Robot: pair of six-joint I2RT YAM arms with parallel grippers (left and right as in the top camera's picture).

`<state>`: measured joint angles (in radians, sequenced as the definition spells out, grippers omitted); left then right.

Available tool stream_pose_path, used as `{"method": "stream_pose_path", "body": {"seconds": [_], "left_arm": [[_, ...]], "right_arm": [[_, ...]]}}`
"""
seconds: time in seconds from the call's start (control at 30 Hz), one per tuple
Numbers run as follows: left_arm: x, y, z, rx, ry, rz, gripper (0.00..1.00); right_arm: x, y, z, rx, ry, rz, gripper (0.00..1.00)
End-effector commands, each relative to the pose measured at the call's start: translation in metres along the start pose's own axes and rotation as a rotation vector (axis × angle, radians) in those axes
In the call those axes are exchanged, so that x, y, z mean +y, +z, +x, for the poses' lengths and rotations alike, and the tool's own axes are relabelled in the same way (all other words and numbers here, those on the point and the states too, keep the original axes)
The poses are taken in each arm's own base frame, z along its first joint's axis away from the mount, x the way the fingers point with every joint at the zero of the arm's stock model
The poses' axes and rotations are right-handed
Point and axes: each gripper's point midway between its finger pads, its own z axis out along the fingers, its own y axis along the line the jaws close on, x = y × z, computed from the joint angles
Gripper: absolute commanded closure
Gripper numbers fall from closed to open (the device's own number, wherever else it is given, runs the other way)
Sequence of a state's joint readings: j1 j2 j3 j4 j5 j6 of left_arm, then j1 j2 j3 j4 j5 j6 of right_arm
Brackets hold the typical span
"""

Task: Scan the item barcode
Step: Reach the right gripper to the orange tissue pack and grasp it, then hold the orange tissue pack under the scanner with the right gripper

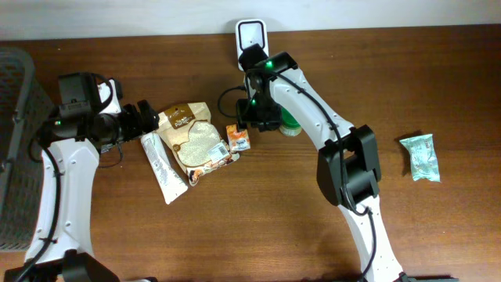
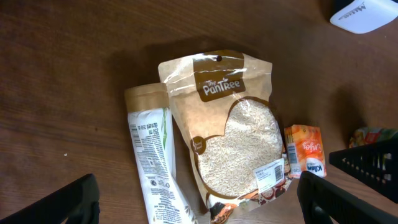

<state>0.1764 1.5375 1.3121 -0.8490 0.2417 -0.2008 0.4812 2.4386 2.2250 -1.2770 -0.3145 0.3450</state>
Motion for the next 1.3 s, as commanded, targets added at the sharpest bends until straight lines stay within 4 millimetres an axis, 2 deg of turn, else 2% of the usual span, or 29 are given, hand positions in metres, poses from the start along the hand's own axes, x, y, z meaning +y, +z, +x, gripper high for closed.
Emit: {"method": "stream_pose_path", "body": {"seconds": [0.0, 0.1, 0.3, 0.5, 0.57, 0.63, 0.7, 0.83, 0.87, 0.97, 1.0, 1.13, 1.17, 1.2, 1.27], "left_arm": [[0.001, -0.002, -0.002, -0.008, 0.018, -0.004, 0.01], [0.001, -0.002, -0.002, -0.008, 0.018, -0.004, 0.01], [0.001, -0.002, -0.002, -0.008, 0.018, -0.004, 0.01], [0.001, -0.002, -0.002, -0.008, 0.018, -0.004, 0.01], [0.001, -0.002, -0.002, -0.008, 0.018, -0.004, 0.01], [0.001, -0.002, -0.002, -0.008, 0.018, -0.004, 0.01], [0.001, -0.002, -0.002, -0.008, 0.018, -0.004, 0.01], [0.001, -0.002, -0.002, -0.008, 0.018, -0.004, 0.01], [0.001, -0.002, -0.002, -0.008, 0.018, -0.004, 0.01], [0.001, -0.002, -0.002, -0.008, 0.018, -0.004, 0.01], [0.001, -0.002, -0.002, -0.008, 0.018, -0.004, 0.01], [0.001, -0.002, -0.002, -0.008, 0.018, -0.004, 0.01], [0.001, -0.002, -0.002, -0.008, 0.019, -0.004, 0.01], [0.001, -0.002, -0.002, -0.008, 0.018, -0.004, 0.01], [0.001, -0.002, -0.002, -0.008, 0.018, -0.004, 0.01]], "right_arm": [[-0.002, 0.013, 0.008, 0.040, 0.020, -0.004, 0.43], [-0.008, 0.028, 0.013, 0.057, 0.026, -0.005, 0.47], [-0.002, 0.060, 0.026, 0.108, 0.033, -0.119, 0.49], [-0.002, 0.061, 0.026, 0.107, 0.032, -0.122, 0.80], [0.005, 0.056, 0.027, 0.121, 0.037, -0.164, 0.88], [0.011, 0.032, 0.022, 0.113, 0.043, -0.224, 0.96], [0.013, 0.005, 0.016, 0.083, 0.036, -0.243, 0.96], [0.045, -0.090, 0.015, -0.013, -0.101, -0.415, 0.96], [0.059, -0.127, 0.019, -0.049, -0.153, -0.521, 0.96], [0.073, -0.189, 0.027, -0.113, -0.217, -0.746, 0.96], [0.073, -0.207, 0.028, -0.131, -0.230, -0.814, 0.96], [0.070, -0.253, 0.031, -0.151, -0.253, -1.072, 0.96], [0.064, -0.271, 0.031, -0.163, -0.250, -1.160, 0.96], [0.060, -0.281, 0.031, -0.171, -0.245, -1.206, 0.96], [0.038, -0.292, 0.023, -0.202, -0.190, -1.218, 0.96]]}}
